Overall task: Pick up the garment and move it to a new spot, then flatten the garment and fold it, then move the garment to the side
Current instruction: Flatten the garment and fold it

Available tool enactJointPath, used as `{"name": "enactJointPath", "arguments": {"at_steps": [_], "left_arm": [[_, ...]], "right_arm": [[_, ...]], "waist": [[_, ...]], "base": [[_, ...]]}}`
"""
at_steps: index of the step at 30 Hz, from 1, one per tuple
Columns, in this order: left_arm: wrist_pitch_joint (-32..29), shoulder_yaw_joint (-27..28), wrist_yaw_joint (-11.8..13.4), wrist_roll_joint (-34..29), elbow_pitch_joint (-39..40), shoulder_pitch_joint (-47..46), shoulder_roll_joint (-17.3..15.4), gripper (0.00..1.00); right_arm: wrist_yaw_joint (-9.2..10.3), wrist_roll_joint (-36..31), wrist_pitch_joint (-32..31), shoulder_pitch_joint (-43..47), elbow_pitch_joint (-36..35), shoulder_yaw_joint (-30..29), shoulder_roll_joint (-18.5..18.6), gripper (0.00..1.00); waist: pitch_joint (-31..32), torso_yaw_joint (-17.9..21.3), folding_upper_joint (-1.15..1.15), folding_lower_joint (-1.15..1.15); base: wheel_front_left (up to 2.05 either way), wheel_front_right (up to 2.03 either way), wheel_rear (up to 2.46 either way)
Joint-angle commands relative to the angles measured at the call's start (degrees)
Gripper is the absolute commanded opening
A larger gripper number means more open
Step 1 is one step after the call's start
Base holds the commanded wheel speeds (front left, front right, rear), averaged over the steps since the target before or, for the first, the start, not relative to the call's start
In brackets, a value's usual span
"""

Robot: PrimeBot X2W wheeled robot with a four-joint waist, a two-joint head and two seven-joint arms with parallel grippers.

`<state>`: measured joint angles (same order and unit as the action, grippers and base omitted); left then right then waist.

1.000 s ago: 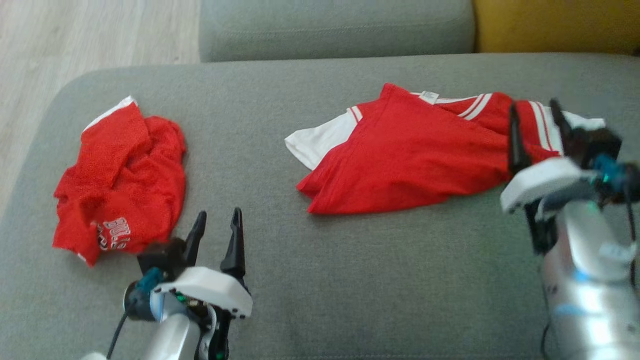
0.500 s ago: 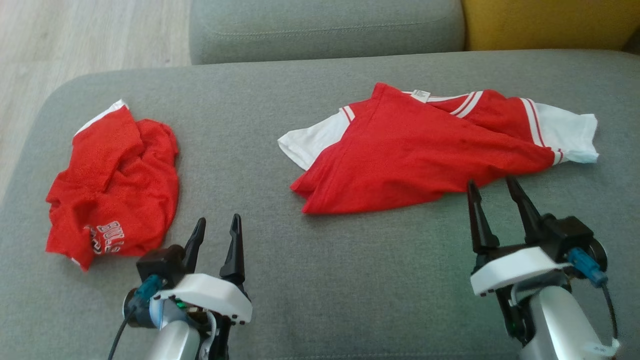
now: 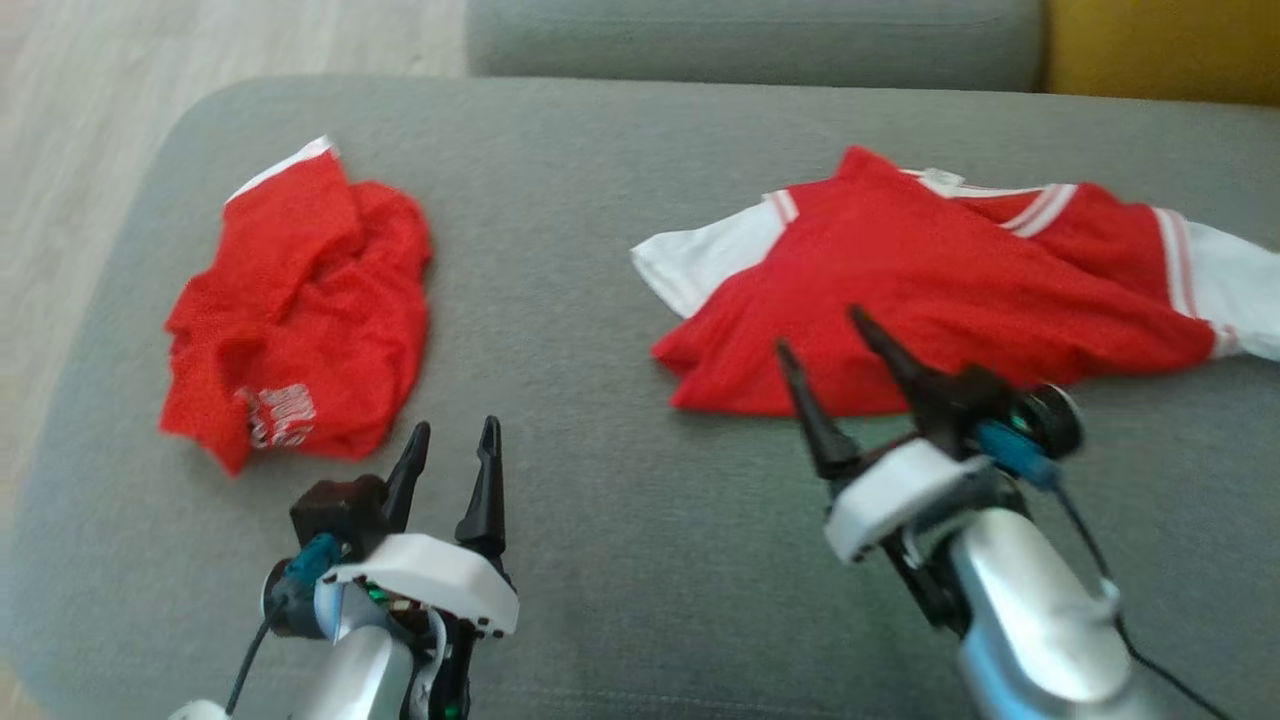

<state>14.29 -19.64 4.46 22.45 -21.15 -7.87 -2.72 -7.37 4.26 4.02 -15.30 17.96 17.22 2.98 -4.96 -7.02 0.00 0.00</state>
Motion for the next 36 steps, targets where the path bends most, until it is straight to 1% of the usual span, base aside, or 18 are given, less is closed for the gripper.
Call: {"name": "enactJointPath", "arguments": {"at_steps": [1, 7, 13, 20, 29, 30, 31, 36], "left_arm": [[0.71, 1.57, -0.13, 0.46, 1.28, -2.86, -0.16, 1.00], [0.71, 0.58, 0.08, 1.30, 1.00, -3.39, -0.16, 1.00], [0.71, 0.02, 0.26, 2.09, 0.85, -3.99, -0.16, 1.00], [0.71, -0.77, 0.37, 2.58, 0.92, -4.55, -0.16, 1.00], [0.71, -1.45, 0.48, 2.88, 0.78, -5.35, -0.16, 1.00], [0.71, -1.47, 0.50, 2.89, 0.77, -5.44, -0.16, 1.00], [0.71, -1.48, 0.52, 2.88, 0.77, -5.51, -0.16, 1.00], [0.71, -0.99, 0.65, 2.56, 0.45, -5.50, -0.16, 1.00]], "right_arm": [[-0.12, -0.73, -0.76, -3.12, -0.53, 2.47, -0.10, 1.00], [-0.12, -2.52, -4.06, -9.40, 8.27, 6.63, -0.08, 1.00], [-0.12, -5.94, -5.44, -14.56, 17.68, 7.41, 0.58, 1.00], [-0.12, -10.13, -4.12, -18.59, 25.34, 6.99, 0.73, 1.00], [-0.12, -13.41, -0.93, -22.02, 31.49, 6.57, 0.33, 1.00], [-0.12, -13.41, -0.53, -22.25, 31.98, 6.36, 0.26, 0.46], [-0.12, -13.28, -0.04, -22.46, 32.36, 6.17, 0.20, 0.00], [-0.12, -12.77, 2.85, -23.10, 32.99, 5.34, -0.03, 0.00]], "waist": [[-1.19, -2.14, 0.00, 0.00], [-2.78, -6.04, 0.00, 0.00], [-3.94, -8.83, 0.00, 0.00], [-5.15, -10.23, 0.00, 0.00], [-6.40, -10.58, 0.00, 0.00], [-6.49, -10.56, 0.00, 0.00], [-6.58, -10.51, 0.00, 0.00], [-6.28, -9.44, 0.00, 0.00]], "base": [[0.00, 0.00, 0.00], [0.00, 0.00, 0.00], [0.00, 0.00, 0.00], [0.00, 0.00, 0.00], [0.00, 0.00, 0.00], [0.00, 0.00, 0.00], [0.00, 0.00, 0.00], [0.00, 0.00, 0.00]]}}
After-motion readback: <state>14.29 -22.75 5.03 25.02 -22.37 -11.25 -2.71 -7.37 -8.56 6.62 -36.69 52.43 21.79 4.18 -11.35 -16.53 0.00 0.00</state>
